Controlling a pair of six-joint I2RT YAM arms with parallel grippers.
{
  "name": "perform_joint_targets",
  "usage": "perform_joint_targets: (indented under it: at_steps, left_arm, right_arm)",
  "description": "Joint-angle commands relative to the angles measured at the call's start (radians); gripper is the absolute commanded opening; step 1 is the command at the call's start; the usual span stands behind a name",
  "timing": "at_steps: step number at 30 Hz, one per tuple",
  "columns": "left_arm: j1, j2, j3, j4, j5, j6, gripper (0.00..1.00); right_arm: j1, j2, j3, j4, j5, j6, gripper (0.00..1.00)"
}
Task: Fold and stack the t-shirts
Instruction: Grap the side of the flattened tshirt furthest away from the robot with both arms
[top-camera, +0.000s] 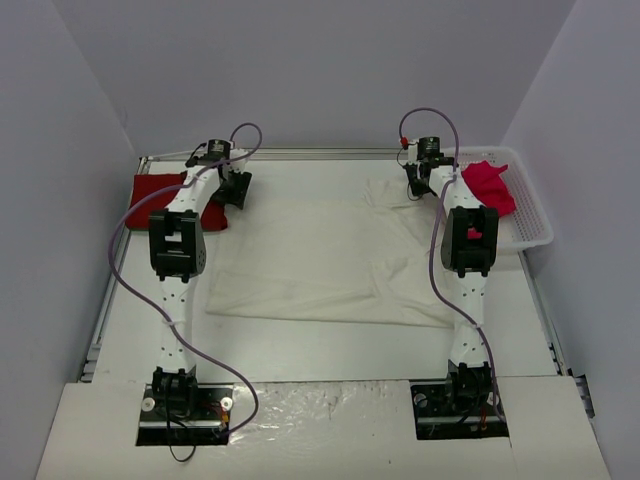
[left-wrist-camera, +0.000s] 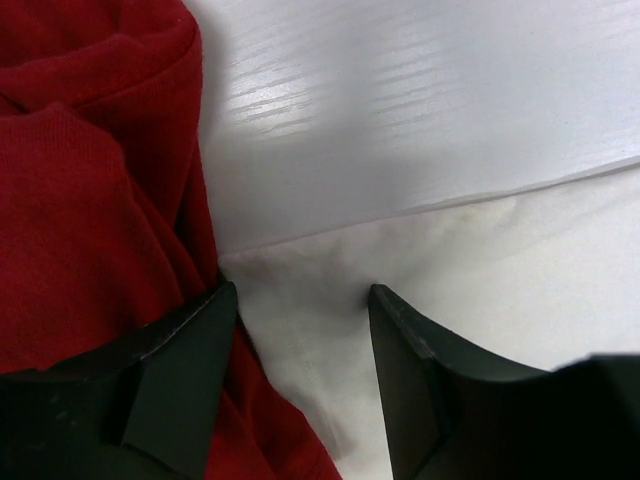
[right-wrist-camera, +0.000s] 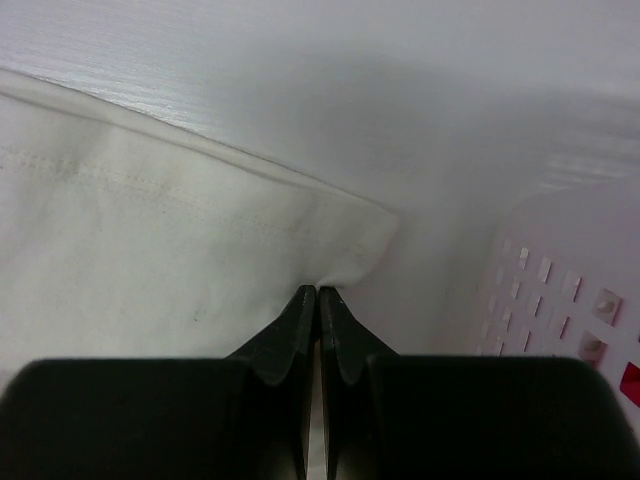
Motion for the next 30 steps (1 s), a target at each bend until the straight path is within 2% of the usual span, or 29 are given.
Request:
perform_joint_targets:
  at_steps: [1,3,8,11,13,15,16,25,30]
  left_arm:
    - [0.017,0.058,0.003,-0.116,-0.041,0.017,0.53]
    - [0.015,0.076,0.026,-0.137,-0.029,0.021,0.5]
    - [0.015,0.119,0.062,-0.171,-0.013,0.031,0.5]
    - [0.014,0.142,0.085,-0.2,-0.009,0.038,0.46]
    - [0.014,0.146,0.086,-0.203,-0.01,0.044,0.36]
    - [0.015,0.146,0.089,-0.206,-0.01,0.048,0.09]
    - [0.017,0.147,0.091,-0.209,-0.009,0.054,0.03]
    - [0.014,0.071,0.008,-0.16,-0.017,0.058,0.02]
    - [0.017,-0.017,-0.066,-0.105,0.016,0.048,0.02]
  right_arm:
    - [-0.005,-0.02,0.005,-0.073,-0.001,-0.017,0.0]
    - [-0.005,-0.023,0.005,-0.074,0.0,-0.017,0.0]
    - [-0.005,-0.023,0.004,-0.081,0.0,-0.026,0.0]
    - [-0.005,-0.02,0.005,-0.084,0.0,-0.029,0.0]
    - [-0.004,-0.018,0.005,-0.087,-0.003,-0.03,0.0]
    - [-0.004,-0.012,0.007,-0.09,-0.003,-0.032,0.0]
    - [-0.004,-0.011,0.007,-0.091,-0.004,-0.032,0.0]
    - [0.007,0.0,0.005,-0.105,0.028,-0.049,0.0]
    - [0.001,-0.057,-0.025,-0.107,0.022,-0.055,0.0]
